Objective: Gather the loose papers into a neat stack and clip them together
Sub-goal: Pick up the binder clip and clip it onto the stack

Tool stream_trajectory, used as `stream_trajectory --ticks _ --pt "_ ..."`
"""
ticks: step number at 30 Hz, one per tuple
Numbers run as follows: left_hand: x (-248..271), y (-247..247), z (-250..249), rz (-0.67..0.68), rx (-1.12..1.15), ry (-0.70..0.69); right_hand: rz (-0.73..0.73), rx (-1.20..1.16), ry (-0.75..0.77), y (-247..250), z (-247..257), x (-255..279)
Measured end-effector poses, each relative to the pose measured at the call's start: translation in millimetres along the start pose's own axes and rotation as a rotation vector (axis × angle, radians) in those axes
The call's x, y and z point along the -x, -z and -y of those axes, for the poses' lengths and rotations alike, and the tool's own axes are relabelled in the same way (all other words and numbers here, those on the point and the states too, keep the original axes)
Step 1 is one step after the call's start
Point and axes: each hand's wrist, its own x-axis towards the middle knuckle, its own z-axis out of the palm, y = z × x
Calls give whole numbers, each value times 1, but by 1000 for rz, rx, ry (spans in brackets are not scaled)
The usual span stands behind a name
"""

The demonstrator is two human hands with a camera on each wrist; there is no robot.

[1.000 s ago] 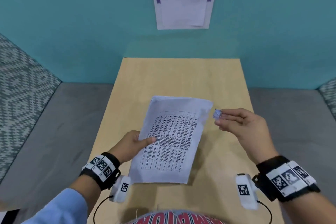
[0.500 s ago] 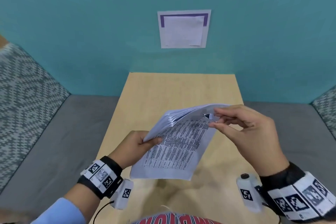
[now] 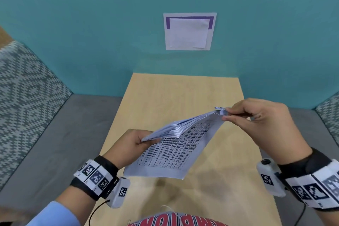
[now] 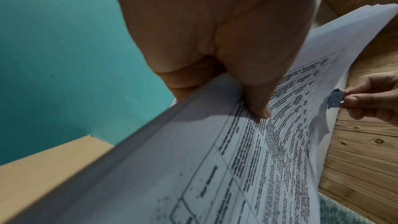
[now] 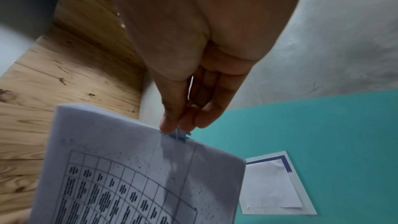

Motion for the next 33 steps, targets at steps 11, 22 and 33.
stream_trajectory --ticks 11,22,33 --pt "1 24 -7 18 -263 -217 229 7 -69 11 -3 0" --pt "0 8 6 131 197 138 114 -370 -290 -8 -2 6" --pt "-5 -9 11 326 395 390 132 -556 -449 -59 -14 1"
